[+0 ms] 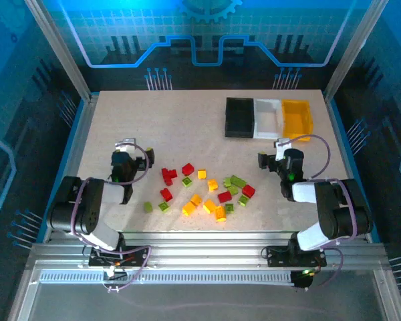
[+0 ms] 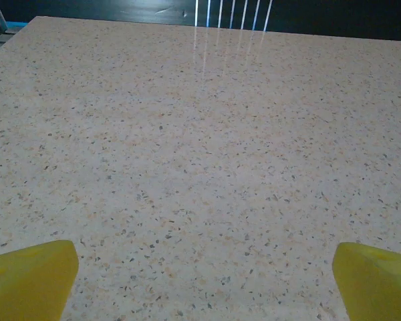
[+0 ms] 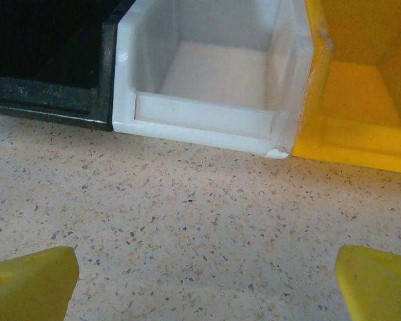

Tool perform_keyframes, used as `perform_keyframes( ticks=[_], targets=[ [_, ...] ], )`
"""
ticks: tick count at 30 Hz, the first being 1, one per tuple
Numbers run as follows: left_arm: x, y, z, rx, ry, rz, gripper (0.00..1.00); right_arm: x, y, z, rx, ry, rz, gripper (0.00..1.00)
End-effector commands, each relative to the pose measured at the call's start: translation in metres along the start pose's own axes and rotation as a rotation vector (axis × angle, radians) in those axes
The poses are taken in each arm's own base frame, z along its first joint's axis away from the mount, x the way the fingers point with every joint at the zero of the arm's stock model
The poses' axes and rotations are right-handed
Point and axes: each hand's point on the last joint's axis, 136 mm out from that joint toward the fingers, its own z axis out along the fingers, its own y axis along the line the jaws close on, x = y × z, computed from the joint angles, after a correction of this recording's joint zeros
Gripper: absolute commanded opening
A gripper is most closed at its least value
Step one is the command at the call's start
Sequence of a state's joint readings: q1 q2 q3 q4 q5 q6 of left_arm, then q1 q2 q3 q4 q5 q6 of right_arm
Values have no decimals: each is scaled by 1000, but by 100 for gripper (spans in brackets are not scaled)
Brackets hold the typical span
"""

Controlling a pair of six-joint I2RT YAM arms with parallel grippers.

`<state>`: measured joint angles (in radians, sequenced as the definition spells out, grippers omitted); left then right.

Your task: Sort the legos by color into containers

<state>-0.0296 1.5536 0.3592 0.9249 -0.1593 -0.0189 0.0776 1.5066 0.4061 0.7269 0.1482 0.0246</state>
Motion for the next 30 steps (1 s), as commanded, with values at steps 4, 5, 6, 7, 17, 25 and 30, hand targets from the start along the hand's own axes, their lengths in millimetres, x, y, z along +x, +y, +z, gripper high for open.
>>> perform_keyframes(
  ticks=[4, 5, 6, 7, 17, 25, 30],
  targets=[
    [-11, -1, 3, 13, -27, 14, 99, -20, -2, 1, 6, -64, -8, 100],
    [-11, -1, 3, 12, -27, 14, 99, -20, -3, 1, 7, -64, -7, 100],
    [-11, 0, 3, 10, -28, 13, 99, -20, -2, 1, 5, -63, -9, 100],
    [-11, -1, 3, 12, -27, 14, 99, -20, -2, 1, 5, -64, -8, 100],
    [-11, -1, 3, 12, -26, 14, 99, -20, -2, 1, 4, -64, -9, 100],
    [-10, 0, 3, 10, -25, 12, 99, -19, -2, 1, -13, -59, 1, 100],
    [-14, 0, 0, 1, -37, 18, 99, -22, -6, 0, -5, -48, 15, 100]
  ],
)
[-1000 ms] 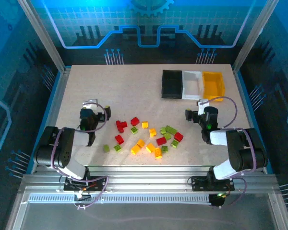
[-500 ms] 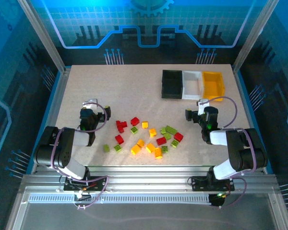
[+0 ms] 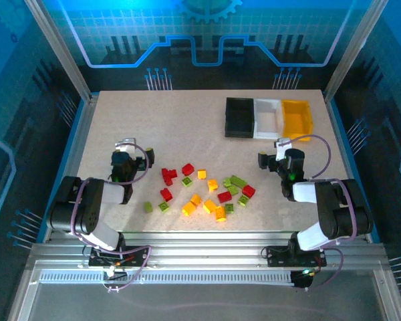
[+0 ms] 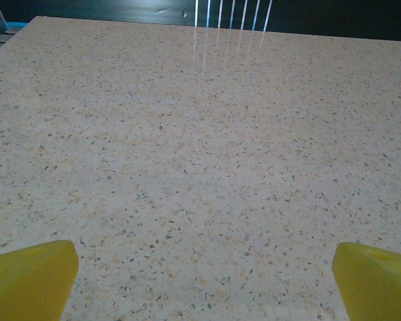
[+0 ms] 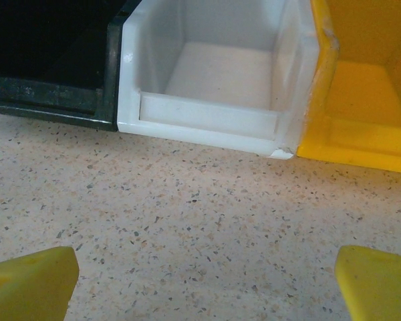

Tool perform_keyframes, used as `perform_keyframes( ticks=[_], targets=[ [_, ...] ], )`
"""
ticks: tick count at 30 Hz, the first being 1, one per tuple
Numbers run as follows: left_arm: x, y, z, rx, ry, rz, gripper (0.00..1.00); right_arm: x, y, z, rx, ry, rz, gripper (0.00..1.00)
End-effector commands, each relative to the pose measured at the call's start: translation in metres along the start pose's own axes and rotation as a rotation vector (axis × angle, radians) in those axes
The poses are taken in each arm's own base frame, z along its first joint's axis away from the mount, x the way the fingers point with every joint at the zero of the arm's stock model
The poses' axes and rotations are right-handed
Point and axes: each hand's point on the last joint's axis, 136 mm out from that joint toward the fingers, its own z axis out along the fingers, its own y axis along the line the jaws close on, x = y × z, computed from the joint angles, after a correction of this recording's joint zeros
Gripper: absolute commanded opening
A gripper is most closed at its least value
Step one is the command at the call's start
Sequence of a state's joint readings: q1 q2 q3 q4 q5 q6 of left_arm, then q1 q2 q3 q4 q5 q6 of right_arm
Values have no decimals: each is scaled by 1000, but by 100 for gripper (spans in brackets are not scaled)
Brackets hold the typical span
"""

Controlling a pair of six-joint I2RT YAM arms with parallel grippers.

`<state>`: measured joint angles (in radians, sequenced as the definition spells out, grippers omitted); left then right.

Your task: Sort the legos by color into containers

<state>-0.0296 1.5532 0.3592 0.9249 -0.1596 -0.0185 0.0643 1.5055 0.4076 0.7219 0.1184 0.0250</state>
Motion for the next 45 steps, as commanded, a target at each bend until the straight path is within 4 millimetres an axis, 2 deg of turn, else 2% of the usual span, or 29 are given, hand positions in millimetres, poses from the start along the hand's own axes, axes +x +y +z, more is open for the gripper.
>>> perform_keyframes(
  ticks=[1, 3, 6, 9, 14, 17, 18, 20, 22, 23, 26, 28, 29, 30, 31, 33, 35, 37, 39, 42, 45],
  targets=[
    [-18, -1, -4, -9, -47, 25, 99, -27, -10, -2, 40, -34, 13, 100],
    [-27, -1, -12, -27, -68, 35, 99, -33, -16, -1, 87, 54, 34, 100],
    [-32, 1, -16, -42, -76, 30, 99, -26, -17, 3, 95, 141, 94, 100],
    [-36, 9, -15, -94, -60, 14, 99, -22, -21, -4, 147, 131, 144, 100],
    [-45, 15, -4, -151, 29, 13, 99, -29, -47, -21, 304, 94, 188, 100],
    [-55, 42, 0, -345, 76, -30, 99, -21, -76, -32, 465, 161, 280, 100],
    [-63, 56, -4, -441, 63, -79, 99, -21, -77, -31, 444, 169, 311, 100],
    [-74, 74, -17, -565, 45, -200, 99, -27, -66, -25, 341, 159, 300, 100],
    [-88, 74, -27, -563, -8, -276, 99, -38, -65, -28, 324, 128, 335, 100],
    [-98, 67, -30, -511, -44, -291, 99, -45, -68, -35, 335, 104, 396, 100],
    [-126, 49, -43, -358, -186, -332, 99, -70, -81, -53, 408, 21, 404, 100],
    [-127, 56, -56, -368, -224, -478, 99, -72, -98, -59, 468, -29, 512, 100],
    [-123, 62, -61, -388, -211, -575, 99, -65, -108, -59, 472, -20, 655, 100],
    [-123, 63, -63, -371, -183, -634, 99, -44, -118, -62, 514, 55, 857, 100],
    [-125, 60, -61, -333, -149, -630, 99, -31, -125, -60, 516, 98, 962, 100],
    [-131, 51, -58, -289, -80, -581, 99, -40, -116, -38, 325, 88, 981, 100],
    [-135, 42, -55, -246, -50, -575, 99, -54, -105, -32, 295, 97, 846, 100],
    [-138, 32, -53, -186, -47, -600, 99, -73, -89, -24, 281, 162, 667, 100],
    [-135, 29, -52, -167, -35, -652, 99, -81, -71, -11, 255, 280, 543, 98],
    [-133, 19, -50, -148, 26, -669, 99, -82, -60, 13, 244, 424, 474, 90],
    [-127, 12, -53, -181, 150, -663, 99, -88, -55, 37, 216, 459, 465, 89]
  ],
)
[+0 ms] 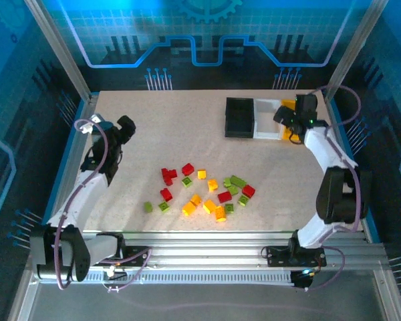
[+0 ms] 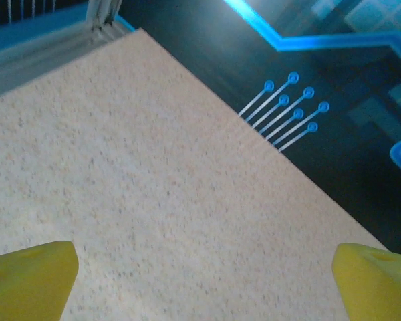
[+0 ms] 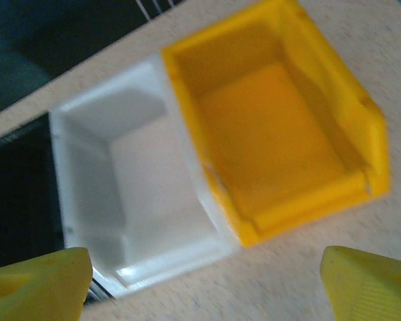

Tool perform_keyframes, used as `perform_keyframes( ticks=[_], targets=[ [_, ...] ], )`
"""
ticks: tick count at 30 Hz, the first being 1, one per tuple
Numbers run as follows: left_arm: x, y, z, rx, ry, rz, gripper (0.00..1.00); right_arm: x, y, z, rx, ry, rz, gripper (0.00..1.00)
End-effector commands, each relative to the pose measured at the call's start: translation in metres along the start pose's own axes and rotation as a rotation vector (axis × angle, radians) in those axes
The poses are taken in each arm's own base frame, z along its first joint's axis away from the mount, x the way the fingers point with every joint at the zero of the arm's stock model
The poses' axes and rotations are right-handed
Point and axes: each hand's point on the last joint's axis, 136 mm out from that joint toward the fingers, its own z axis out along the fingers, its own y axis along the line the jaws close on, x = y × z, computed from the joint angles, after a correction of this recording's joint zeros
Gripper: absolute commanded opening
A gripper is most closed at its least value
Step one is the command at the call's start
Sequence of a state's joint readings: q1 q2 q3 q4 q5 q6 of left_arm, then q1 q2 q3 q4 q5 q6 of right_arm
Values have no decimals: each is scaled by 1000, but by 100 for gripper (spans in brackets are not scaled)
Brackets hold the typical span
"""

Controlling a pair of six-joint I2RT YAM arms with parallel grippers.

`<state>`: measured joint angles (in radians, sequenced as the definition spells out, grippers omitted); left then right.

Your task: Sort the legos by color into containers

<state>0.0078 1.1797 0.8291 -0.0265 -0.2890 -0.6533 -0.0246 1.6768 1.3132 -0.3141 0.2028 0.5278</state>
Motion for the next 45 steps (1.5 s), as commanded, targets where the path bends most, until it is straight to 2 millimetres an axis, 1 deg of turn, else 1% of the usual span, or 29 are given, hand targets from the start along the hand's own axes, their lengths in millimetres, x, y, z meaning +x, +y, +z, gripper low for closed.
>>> perform_keyframes(
  ticks=[1, 3, 4, 6, 10, 15, 19, 23, 25, 26, 27, 29, 31, 33, 35, 38, 40, 43, 45],
  targets=[
    [12, -13, -5, -19, 142, -16, 99, 30, -6, 21, 46, 185, -81, 89],
    [21, -22, -4, 19, 182, -20, 99, 25, 1, 36, 44, 226, -87, 87],
    [25, -26, -3, 40, 198, -25, 99, 23, 3, 42, 48, 241, -87, 84],
    [33, -31, -3, 67, 222, -32, 99, 22, 0, 56, 81, 278, -80, 81],
    [47, -36, -2, 93, 270, -30, 99, 18, -5, 76, 105, 308, -59, 74],
    [61, -41, -2, 111, 314, -29, 99, 22, -15, 99, 174, 364, -61, 67],
    [65, -43, -2, 113, 323, -28, 99, 30, -19, 112, 196, 403, -69, 55],
    [67, -43, -2, 112, 330, -38, 99, 36, -11, 116, 190, 426, -105, 40],
    [68, -45, -2, 115, 332, -45, 99, 39, -4, 115, 182, 430, -125, 31],
    [69, -45, -2, 115, 333, -47, 99, 42, 0, 115, 176, 432, -136, 25],
    [70, -44, -2, 113, 339, -49, 99, 45, 5, 115, 170, 435, -148, 17],
    [73, -45, -2, 112, 348, -52, 99, 50, 17, 112, 153, 440, -170, 0],
    [75, -44, -3, 107, 353, -52, 99, 57, 35, 107, 129, 435, -205, 0],
    [77, -44, -5, 106, 358, -51, 99, 65, 60, 97, 101, 415, -263, 0],
    [80, -45, -8, 110, 365, -52, 99, 79, 97, 85, 42, 397, -324, 0],
    [85, -46, -12, 119, 377, -59, 99, 99, 142, 69, -22, 385, -384, 0],
    [87, -46, -16, 124, 381, -58, 99, 114, 169, 61, -47, 384, -423, 0],
    [88, -45, -23, 130, 380, -58, 99, 138, 191, 56, -56, 417, -453, 0],
    [88, -45, -28, 139, 380, -54, 99, 149, 204, 49, -75, 428, -479, 0]
  ],
)
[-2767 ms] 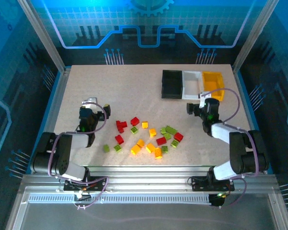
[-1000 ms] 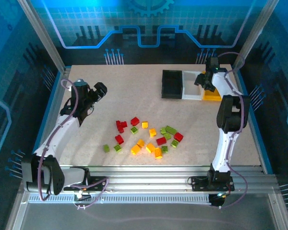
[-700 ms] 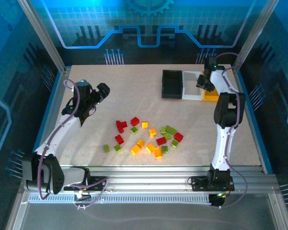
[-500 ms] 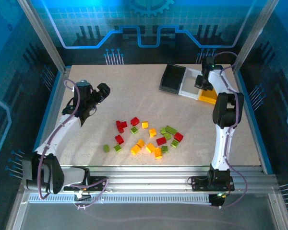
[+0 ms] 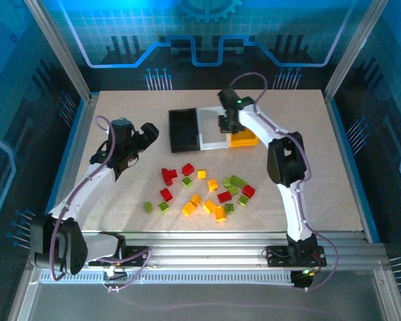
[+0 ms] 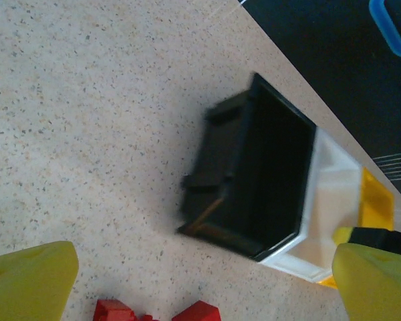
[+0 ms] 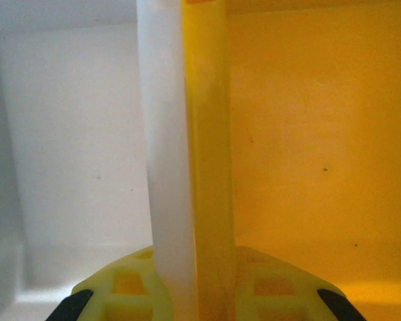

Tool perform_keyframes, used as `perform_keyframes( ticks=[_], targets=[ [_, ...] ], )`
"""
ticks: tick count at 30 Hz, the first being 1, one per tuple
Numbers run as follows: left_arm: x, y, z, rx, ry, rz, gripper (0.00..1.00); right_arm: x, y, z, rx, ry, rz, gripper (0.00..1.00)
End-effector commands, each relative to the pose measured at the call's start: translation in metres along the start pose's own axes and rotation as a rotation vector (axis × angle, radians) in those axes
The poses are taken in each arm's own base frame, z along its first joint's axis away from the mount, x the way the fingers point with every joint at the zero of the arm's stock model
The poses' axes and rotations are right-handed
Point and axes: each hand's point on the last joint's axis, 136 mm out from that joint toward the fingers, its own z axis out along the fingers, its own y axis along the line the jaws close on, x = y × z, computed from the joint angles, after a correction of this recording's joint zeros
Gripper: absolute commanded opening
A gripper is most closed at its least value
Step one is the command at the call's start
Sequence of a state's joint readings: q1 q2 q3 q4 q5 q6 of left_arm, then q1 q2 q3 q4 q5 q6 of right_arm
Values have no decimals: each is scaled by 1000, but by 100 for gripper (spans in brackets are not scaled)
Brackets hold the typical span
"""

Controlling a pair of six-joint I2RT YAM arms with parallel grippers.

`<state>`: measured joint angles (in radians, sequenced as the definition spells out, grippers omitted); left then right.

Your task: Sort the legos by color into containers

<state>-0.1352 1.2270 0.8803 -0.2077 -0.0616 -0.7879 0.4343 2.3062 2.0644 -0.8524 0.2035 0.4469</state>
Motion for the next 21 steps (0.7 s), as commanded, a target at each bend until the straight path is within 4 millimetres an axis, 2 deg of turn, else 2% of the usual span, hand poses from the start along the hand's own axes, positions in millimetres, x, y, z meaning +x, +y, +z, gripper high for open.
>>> perform_keyframes(
  ticks=[1, 3, 6, 12, 15, 21],
  targets=[
    [6, -4, -14, 27, 11, -4, 99, -5, 8, -9, 6, -9, 9, 0],
    [8, -4, -18, 32, 11, 6, 99, 5, 19, -8, 8, 8, -7, 0],
    [10, -2, -22, 31, 9, 14, 99, 22, 21, -7, 51, 27, 5, 0],
    [12, -1, -27, 36, 7, 16, 99, 39, 5, -14, 110, 26, 60, 0],
    [13, -1, -27, 34, 8, 17, 99, 49, 5, -14, 107, 53, 84, 0],
    [11, -3, -28, 43, 3, 16, 99, 61, 20, -17, 106, 54, 44, 0]
  ],
)
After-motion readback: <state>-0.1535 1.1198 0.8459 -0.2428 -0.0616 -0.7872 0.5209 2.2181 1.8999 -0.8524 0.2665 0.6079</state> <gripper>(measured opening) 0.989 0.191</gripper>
